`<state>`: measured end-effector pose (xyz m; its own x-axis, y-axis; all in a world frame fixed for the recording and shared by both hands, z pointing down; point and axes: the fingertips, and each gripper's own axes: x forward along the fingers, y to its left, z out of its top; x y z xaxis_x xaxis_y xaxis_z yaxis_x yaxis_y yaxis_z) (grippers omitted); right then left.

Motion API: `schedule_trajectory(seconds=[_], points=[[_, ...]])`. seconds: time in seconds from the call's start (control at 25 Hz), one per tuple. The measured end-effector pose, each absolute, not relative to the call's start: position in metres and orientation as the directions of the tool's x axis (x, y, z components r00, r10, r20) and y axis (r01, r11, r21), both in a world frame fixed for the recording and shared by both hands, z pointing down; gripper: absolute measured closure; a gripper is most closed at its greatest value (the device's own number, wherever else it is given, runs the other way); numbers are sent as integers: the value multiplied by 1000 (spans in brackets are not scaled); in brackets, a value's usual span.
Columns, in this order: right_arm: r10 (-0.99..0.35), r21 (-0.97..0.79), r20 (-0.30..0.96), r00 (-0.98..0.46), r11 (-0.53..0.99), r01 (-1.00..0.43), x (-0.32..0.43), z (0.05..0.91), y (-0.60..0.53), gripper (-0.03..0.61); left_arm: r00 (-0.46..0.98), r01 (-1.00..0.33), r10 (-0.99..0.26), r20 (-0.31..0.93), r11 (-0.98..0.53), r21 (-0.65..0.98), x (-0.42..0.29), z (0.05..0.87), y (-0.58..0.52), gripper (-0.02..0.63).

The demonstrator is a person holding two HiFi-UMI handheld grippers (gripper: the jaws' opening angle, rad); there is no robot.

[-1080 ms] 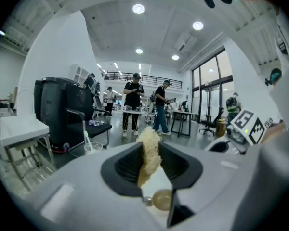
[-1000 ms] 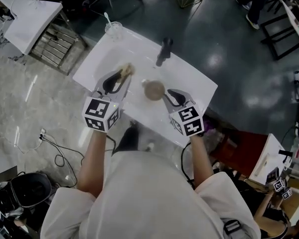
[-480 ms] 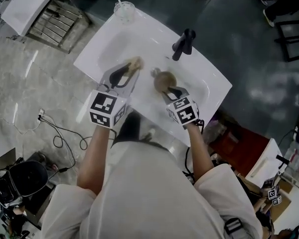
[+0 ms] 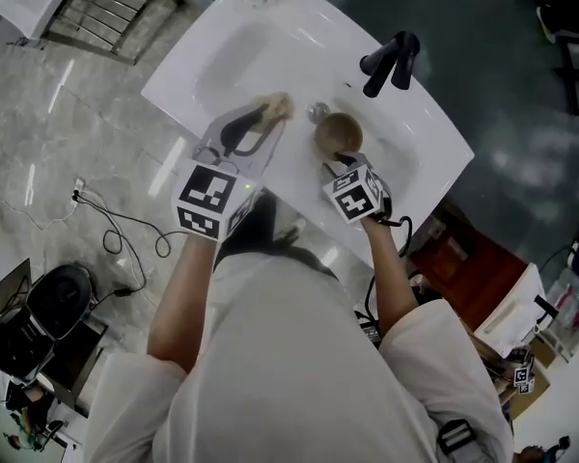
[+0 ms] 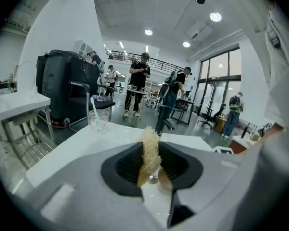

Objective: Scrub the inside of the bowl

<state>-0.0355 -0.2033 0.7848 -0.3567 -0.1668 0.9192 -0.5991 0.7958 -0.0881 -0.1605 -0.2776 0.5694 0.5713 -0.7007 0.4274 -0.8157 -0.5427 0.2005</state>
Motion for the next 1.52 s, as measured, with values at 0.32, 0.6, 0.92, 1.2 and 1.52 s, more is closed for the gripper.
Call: schedule_trajectory(seconds=[0.32, 0.6, 0.92, 1.2, 1.52], points=[[-188, 77, 964, -187, 872, -483, -29, 814, -211, 439, 590, -803, -669, 451, -547, 238, -159, 586, -272, 511], [-198, 122, 970, -144, 901, -415, -33, 819, -216, 522, 610, -786, -650, 453, -569, 242, -155, 591, -271, 509], [-242, 98, 944, -224, 854, -510, -40, 791, -217, 563, 636, -767, -646, 421, -587, 258, -149, 575, -260, 511], [-349, -190, 764, -543, 682, -707, -30, 704, -215, 563, 706, -707, -616, 349, -640, 301, -113, 539, -236, 511], [-494, -477, 391, -777, 612, -630, 16, 569, -192, 563, 838, -540, -468, 281, -789, 294, -38, 471, -195, 509]])
